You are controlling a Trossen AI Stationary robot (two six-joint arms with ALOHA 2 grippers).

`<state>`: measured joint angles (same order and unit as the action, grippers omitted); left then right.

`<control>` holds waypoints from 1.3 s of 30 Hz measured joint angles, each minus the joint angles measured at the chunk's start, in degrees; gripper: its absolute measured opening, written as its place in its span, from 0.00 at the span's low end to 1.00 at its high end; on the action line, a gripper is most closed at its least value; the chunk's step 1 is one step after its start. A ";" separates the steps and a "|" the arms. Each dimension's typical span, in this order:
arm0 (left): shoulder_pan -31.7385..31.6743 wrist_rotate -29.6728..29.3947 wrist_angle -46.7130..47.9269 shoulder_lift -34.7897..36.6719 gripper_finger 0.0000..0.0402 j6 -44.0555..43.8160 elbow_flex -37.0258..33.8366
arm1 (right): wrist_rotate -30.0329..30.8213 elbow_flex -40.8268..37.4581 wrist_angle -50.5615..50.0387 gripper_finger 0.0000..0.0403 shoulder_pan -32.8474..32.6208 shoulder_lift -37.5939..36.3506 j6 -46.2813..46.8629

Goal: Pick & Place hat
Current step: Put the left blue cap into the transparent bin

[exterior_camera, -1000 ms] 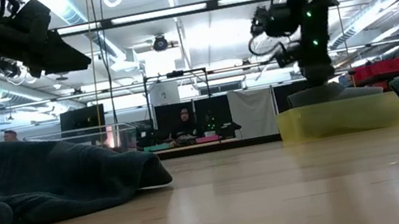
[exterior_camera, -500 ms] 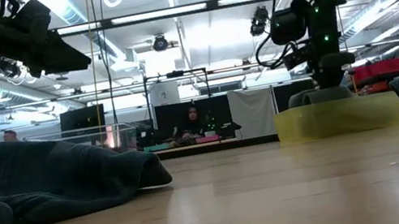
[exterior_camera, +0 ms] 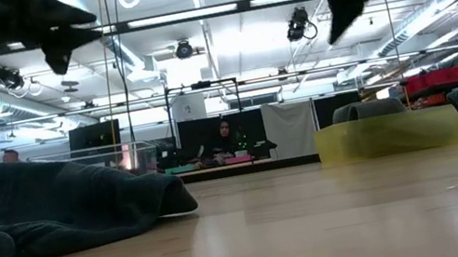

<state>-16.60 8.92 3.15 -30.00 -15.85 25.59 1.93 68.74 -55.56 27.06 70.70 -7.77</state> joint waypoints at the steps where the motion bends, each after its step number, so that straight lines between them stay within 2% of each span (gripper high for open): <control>1: 0.57 1.36 0.74 -0.71 0.36 -0.03 0.84 | -0.56 0.01 1.99 0.02 -1.14 -0.93 1.44; 8: 7.27 2.56 14.70 -10.89 0.32 3.42 9.95 | -1.53 0.03 10.65 0.02 -7.45 -2.33 7.15; 16: 17.30 2.55 25.18 -23.69 0.42 2.88 14.40 | -1.43 -1.92 11.60 0.02 -11.44 1.10 6.88; 20: 22.92 2.29 24.53 -29.80 0.47 -3.84 14.40 | -1.40 -4.56 12.02 0.02 -12.75 2.81 7.58; 23: 25.46 -0.23 24.45 -33.82 0.48 -11.60 14.40 | -1.38 -5.76 12.52 0.02 -13.86 3.87 9.10; 28: 26.91 0.16 21.14 -39.51 0.47 -15.11 14.40 | -1.38 -6.94 16.30 0.02 -16.08 4.16 10.60; 34: 30.69 1.79 13.10 -45.79 0.47 -12.50 14.48 | -1.38 -6.98 16.90 0.02 -18.32 4.17 10.36; 39: 31.49 1.46 12.19 -48.20 0.47 -7.93 14.44 | -1.37 -6.98 16.89 0.02 -19.43 4.15 10.02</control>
<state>14.89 10.38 15.34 -78.20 -23.78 40.03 0.56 61.76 -38.67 7.63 74.85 2.25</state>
